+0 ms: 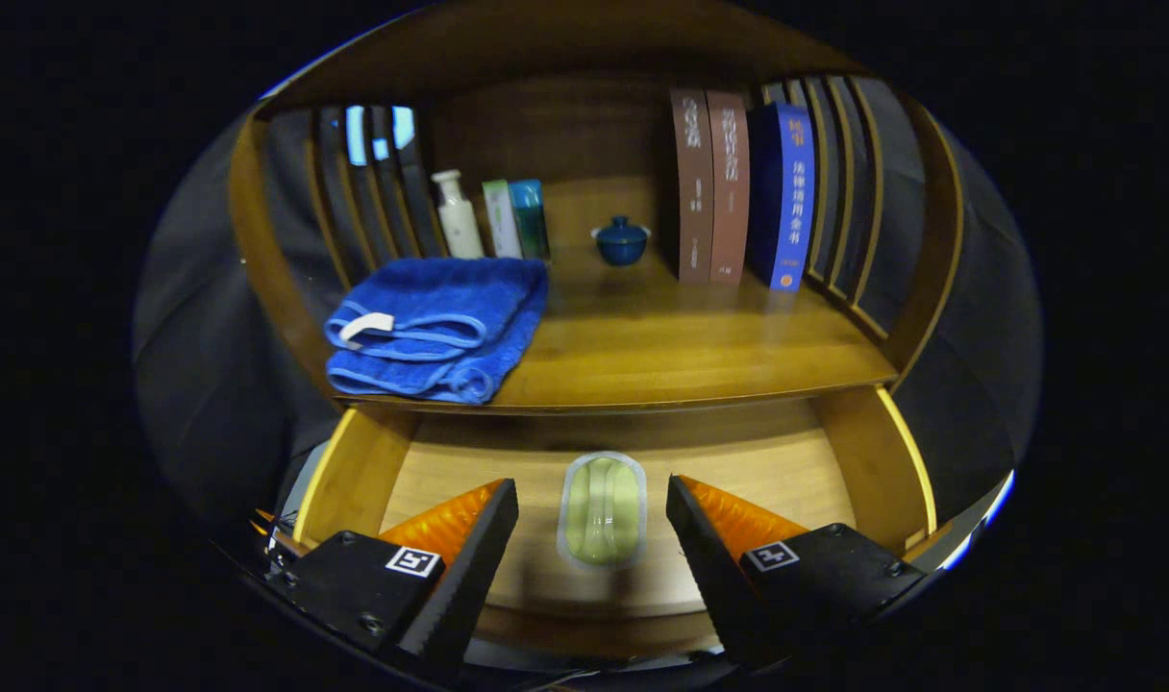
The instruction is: Pull open the drawer, take out the items inside it, and place them on the countertop above the cabinet.
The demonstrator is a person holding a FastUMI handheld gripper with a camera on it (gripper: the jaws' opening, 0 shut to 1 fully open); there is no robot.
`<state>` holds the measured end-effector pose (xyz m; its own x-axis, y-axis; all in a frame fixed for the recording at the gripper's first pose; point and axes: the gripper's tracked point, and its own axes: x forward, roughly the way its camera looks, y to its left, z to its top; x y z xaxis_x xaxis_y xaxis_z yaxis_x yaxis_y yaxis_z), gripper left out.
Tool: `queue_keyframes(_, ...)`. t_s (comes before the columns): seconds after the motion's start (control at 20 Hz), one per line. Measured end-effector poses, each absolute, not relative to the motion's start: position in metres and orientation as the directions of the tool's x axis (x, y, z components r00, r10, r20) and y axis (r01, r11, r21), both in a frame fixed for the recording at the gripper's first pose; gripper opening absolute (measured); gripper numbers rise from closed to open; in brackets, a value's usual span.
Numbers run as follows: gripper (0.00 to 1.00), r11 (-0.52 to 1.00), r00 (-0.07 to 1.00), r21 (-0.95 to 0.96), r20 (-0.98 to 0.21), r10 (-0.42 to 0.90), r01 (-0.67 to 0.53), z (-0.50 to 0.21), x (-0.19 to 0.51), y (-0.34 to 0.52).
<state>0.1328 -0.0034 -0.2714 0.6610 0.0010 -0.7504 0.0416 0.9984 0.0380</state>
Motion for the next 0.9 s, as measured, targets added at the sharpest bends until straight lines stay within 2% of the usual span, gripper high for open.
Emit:
queue_keyframes(0.3,0.98,0.999,0.515,-0.014,-0.857,-0.035,0.044,-0.327,0.147,-0.016)
queue_keyframes(0.45,0.89,0.999,0.474,-0.003,-0.881,-0.018,0.032,-0.342,0.144,-0.012)
queue_keyframes(0.6,0.53,1.0,0.438,-0.015,-0.898,-0.025,0.028,-0.352,0.14,-0.012)
queue_keyframes(0.65,0.49,1.0,0.426,-0.013,-0.904,-0.023,0.025,-0.359,0.139,-0.01)
queue_keyframes(0.75,0.5,0.999,0.424,-0.017,-0.905,-0.027,0.027,-0.36,0.136,-0.011)
queue_keyframes(0.9,0.27,0.999,0.432,-0.035,-0.902,-0.031,-0.001,-0.363,0.138,-0.008)
